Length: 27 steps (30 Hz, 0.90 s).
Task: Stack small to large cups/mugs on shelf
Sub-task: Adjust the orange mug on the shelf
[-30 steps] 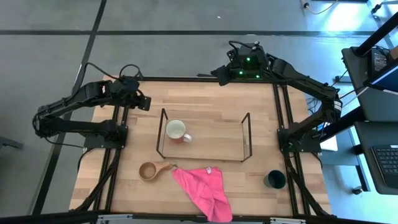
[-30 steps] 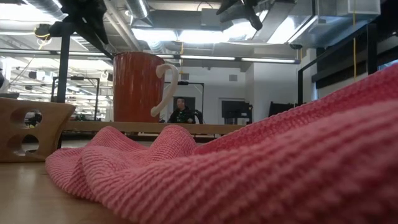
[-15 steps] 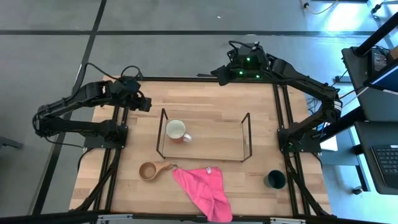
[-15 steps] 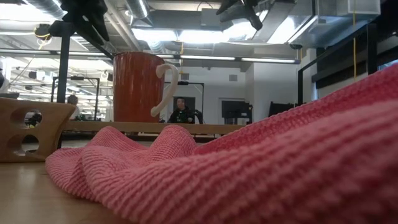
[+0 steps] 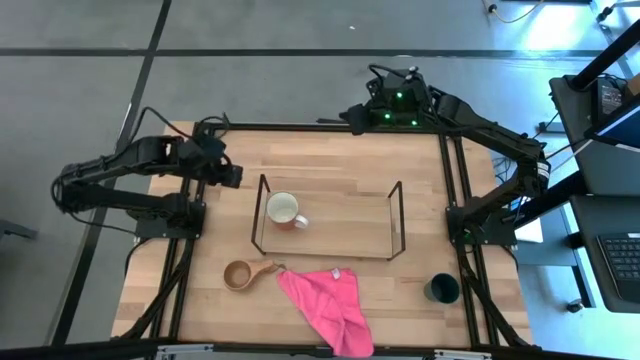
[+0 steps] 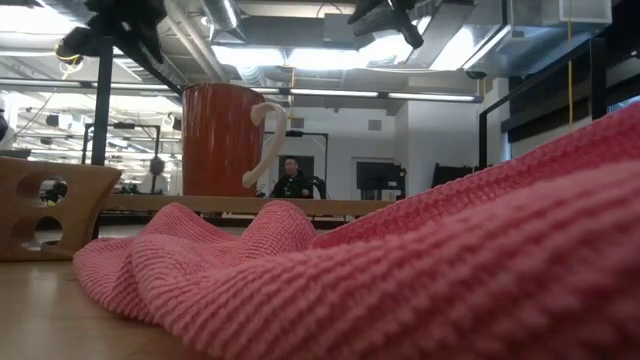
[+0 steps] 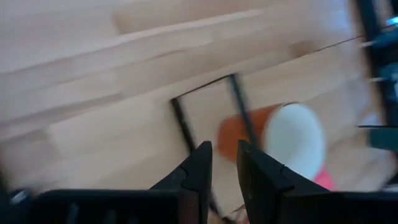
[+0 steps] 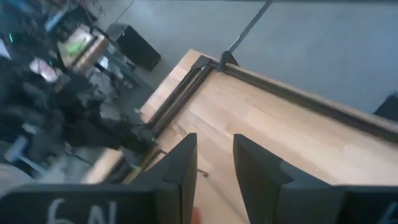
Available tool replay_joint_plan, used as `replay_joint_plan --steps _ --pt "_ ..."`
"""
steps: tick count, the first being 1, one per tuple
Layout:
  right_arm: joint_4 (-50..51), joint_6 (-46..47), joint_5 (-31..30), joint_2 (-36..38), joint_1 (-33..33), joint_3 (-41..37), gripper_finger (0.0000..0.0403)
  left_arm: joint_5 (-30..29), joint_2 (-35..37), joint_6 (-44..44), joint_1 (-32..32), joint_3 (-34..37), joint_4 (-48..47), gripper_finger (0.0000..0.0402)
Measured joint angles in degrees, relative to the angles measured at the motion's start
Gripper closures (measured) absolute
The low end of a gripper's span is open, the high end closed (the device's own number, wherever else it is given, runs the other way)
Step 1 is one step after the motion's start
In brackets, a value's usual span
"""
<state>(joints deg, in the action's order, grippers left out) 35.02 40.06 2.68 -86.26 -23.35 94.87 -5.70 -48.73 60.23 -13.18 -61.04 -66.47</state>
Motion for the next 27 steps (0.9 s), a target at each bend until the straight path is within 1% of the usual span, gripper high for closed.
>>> replay_joint_plan --steps 1,2,5,6,7,9,12,16,18,21,23,27 --pt "-1.19 1.49 0.64 -0.02 0.0 -0.02 0.0297 -1.11 0.0 1.42 0.82 0.0 -1.34 0.0333" --pt "-2.89 1.32 3.28 -0.35 -0.06 -0.02 0.0297 -2.13 0.07 2.74 1.61 0.02 -1.97 0.0333" --pt "-8.49 -3.87 17.52 -2.18 -0.58 0.0 0.0297 -3.96 1.15 4.3 3.67 0.02 -1.37 0.0333" --pt "-10.38 -5.18 21.33 -3.12 -0.64 0.0 0.0297 -4.13 1.4 4.48 4.15 0.02 -0.52 0.0333" --pt "-12.24 -6.08 24.17 -3.9 -0.72 -0.02 0.0297 -4.25 1.6 4.57 4.53 0.02 0.2 0.0333" --pt "-15.44 -7.22 27.1 -5.28 -0.71 -0.04 0.0297 -4.31 1.84 4.34 5.24 0.02 1.21 0.0333" --pt "-17.92 -7.32 27.49 -6.83 -0.81 -0.02 0.0297 -4.83 1.98 4.28 6.53 0.02 1.7 0.0333" --pt "-20.75 -7.26 25.42 -8.85 -0.81 -0.04 0.0297 -8.16 1.99 6.0 8.95 0.23 1.59 0.0333" --pt "-21.58 -4.21 24.34 -9.43 -0.81 -0.02 0.0297 -9.3 2.09 7.53 10.08 1.19 1.57 0.0333" --pt "-22.19 -0.14 24.21 -10.7 -0.81 -0.02 0.0297 -9.7 3.72 10.29 11.64 4.27 2.26 0.0333" --pt "-22.2 -0.48 25.26 -11.06 -0.81 -0.04 0.0297 -9.7 5.51 12.81 12.6 7.43 3.76 0.0333" --pt "-23.08 -4.08 25.37 -11.06 -0.72 0.0 0.0297 -9.84 9.87 17.74 14.35 14.48 9.48 0.0333"
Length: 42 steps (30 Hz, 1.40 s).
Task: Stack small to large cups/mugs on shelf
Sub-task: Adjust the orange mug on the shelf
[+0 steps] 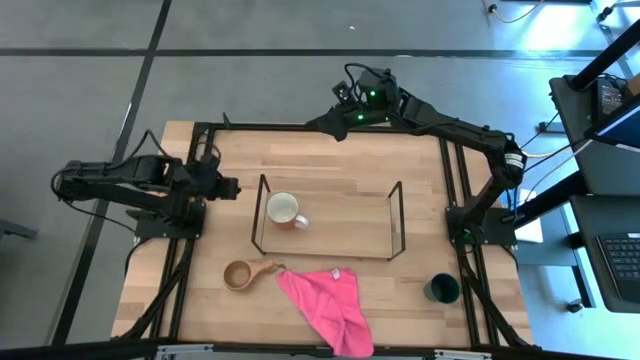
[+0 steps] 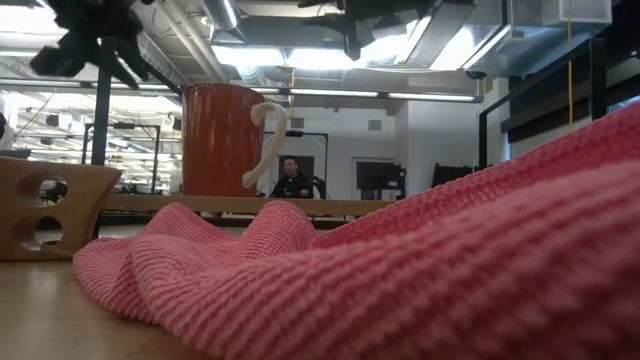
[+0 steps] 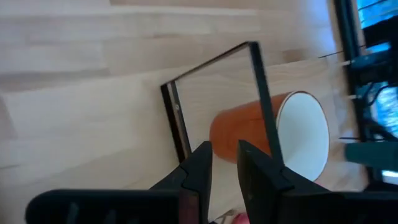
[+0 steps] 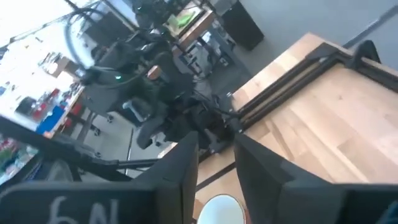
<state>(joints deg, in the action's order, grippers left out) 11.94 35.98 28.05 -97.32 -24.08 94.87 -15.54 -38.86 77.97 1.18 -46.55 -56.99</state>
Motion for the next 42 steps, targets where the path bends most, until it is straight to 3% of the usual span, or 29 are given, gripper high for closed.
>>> replay_joint_plan --steps 10,19,31,37,42 --pt "5.1 0.94 8.74 -0.93 -0.2 0.0 0.0297 -0.02 6.79 5.83 1.76 9.75 5.69 0.0333" --pt "14.43 -13.7 9.36 -1.59 1.02 -0.04 0.0297 0.25 11.99 5.95 1.76 12.3 7.37 0.0333" --pt "24.08 -34.39 -3.05 -1.62 5.34 -0.02 0.0297 0.38 17.46 4.81 1.76 14.56 7.11 0.0333" --pt "34.97 -34.67 -10.04 -1.62 6.53 -0.02 0.0297 3.14 18.89 5.99 1.74 18.45 10.44 0.0333" --pt "36.42 -28.56 -11.42 -2.3 7.4 0.02 0.0297 4.96 19.15 6.13 1.74 22.99 16.9 0.0333"
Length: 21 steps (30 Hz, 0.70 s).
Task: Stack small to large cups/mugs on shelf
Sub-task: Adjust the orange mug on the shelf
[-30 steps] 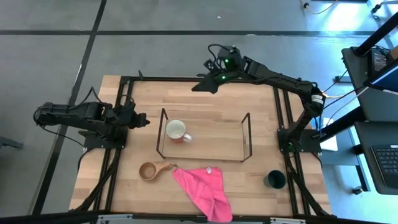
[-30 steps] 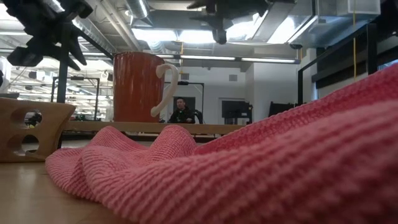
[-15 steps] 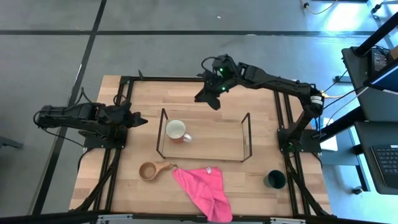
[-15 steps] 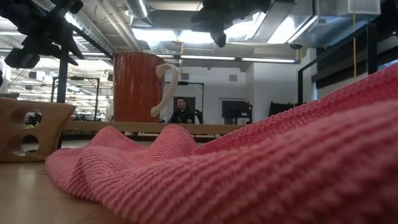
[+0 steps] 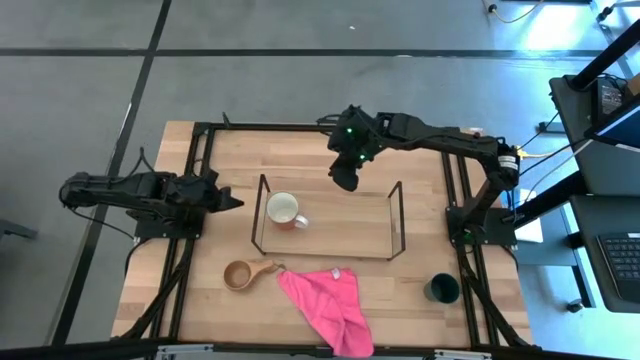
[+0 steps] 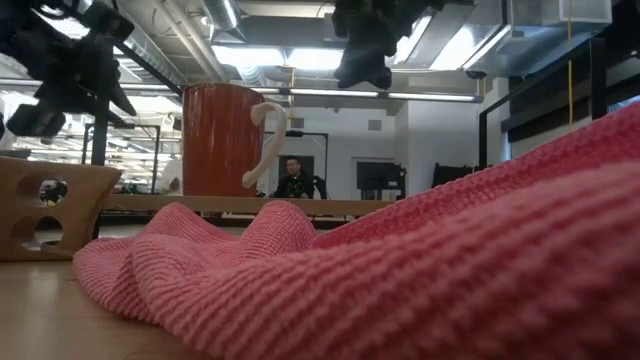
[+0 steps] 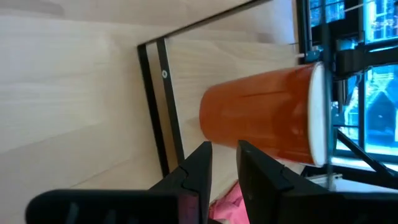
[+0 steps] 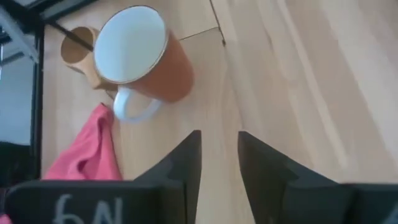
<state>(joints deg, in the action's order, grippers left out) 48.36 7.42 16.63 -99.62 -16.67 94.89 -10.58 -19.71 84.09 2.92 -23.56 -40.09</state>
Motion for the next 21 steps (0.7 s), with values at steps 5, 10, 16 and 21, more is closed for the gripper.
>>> replay_joint_plan --steps 5,10,16,21 --pt "1.58 5.84 -0.03 -3.32 0.12 -0.02 0.0297 1.32 -0.01 1.4 0.0 4.49 4.21 0.0333" --pt "0.38 8.76 0.08 -5.72 0.56 -0.02 0.0297 1.64 -0.04 2.35 0.0 6.26 5.2 0.0333" --pt "-3.02 11.74 1.13 -6.45 0.86 0.0 0.0297 0.89 -0.04 1.73 0.0 6.35 5.22 0.0333" --pt "-4.77 12.62 4.57 -7.54 0.46 -0.04 0.0297 1.22 -0.04 0.99 0.0 6.35 5.44 0.0333"
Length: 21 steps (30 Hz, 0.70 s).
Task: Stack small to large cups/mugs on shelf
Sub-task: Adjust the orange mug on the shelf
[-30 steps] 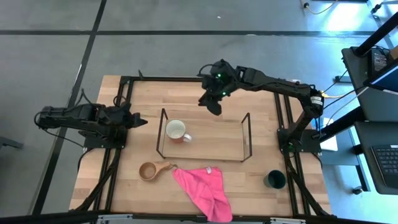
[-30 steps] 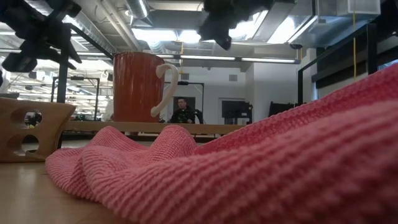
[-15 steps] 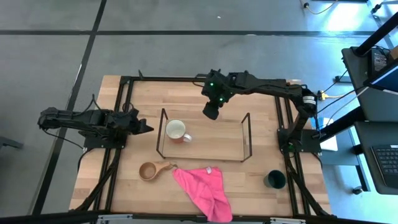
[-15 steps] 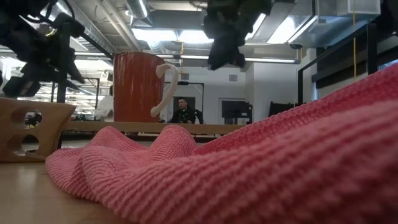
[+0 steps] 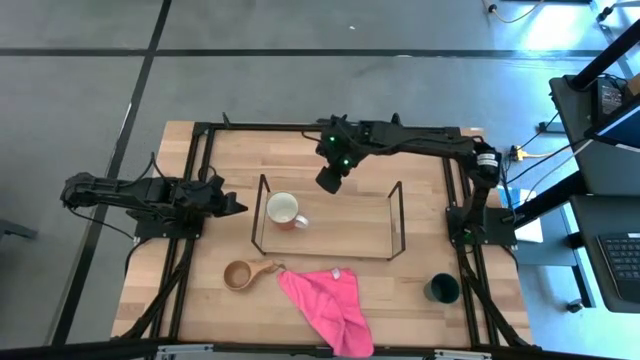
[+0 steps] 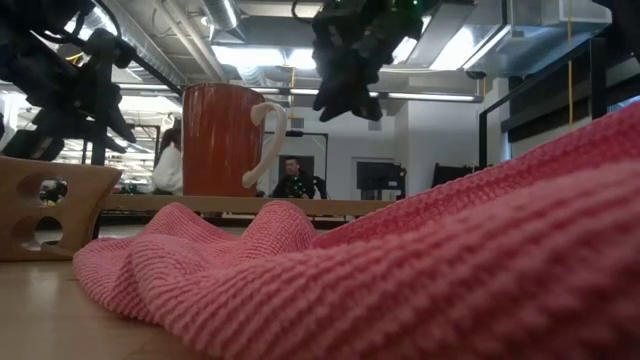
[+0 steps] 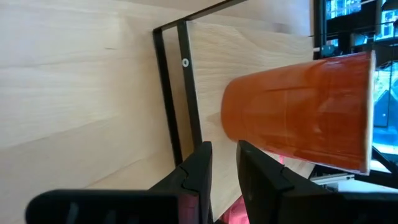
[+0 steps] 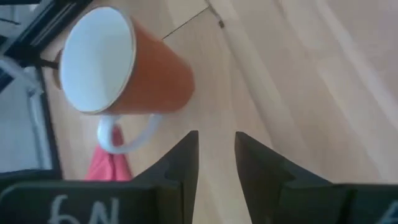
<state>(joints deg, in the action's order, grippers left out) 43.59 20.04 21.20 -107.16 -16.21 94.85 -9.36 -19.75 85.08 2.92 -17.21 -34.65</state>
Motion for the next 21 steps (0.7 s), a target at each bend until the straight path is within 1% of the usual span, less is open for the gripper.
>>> replay_joint_plan --steps 3,9,13,17,21 --pt "-3.16 1.85 3.32 -0.58 -0.02 0.04 0.0297 0.02 0.0 -1.47 0.0 0.02 1.16 0.0333" --pt "-6.82 5.38 4.13 -2.27 0.02 0.02 0.0297 -0.21 -0.57 -2.72 -0.23 0.02 5.77 0.0333" --pt "-7.04 6.94 3.46 -3.2 0.1 0.02 0.0297 -0.5 -1.89 -3.0 -0.24 0.89 11.32 0.0333" --pt "-7.22 8.2 1.61 -3.3 0.89 0.02 0.0297 -0.13 -3.43 -2.15 -0.24 4.57 18.72 0.0333" --pt "-7.1 10.98 0.33 -3.42 1.96 0.02 0.0297 0.02 -4.79 -0.06 -0.24 8.61 23.51 0.0333"
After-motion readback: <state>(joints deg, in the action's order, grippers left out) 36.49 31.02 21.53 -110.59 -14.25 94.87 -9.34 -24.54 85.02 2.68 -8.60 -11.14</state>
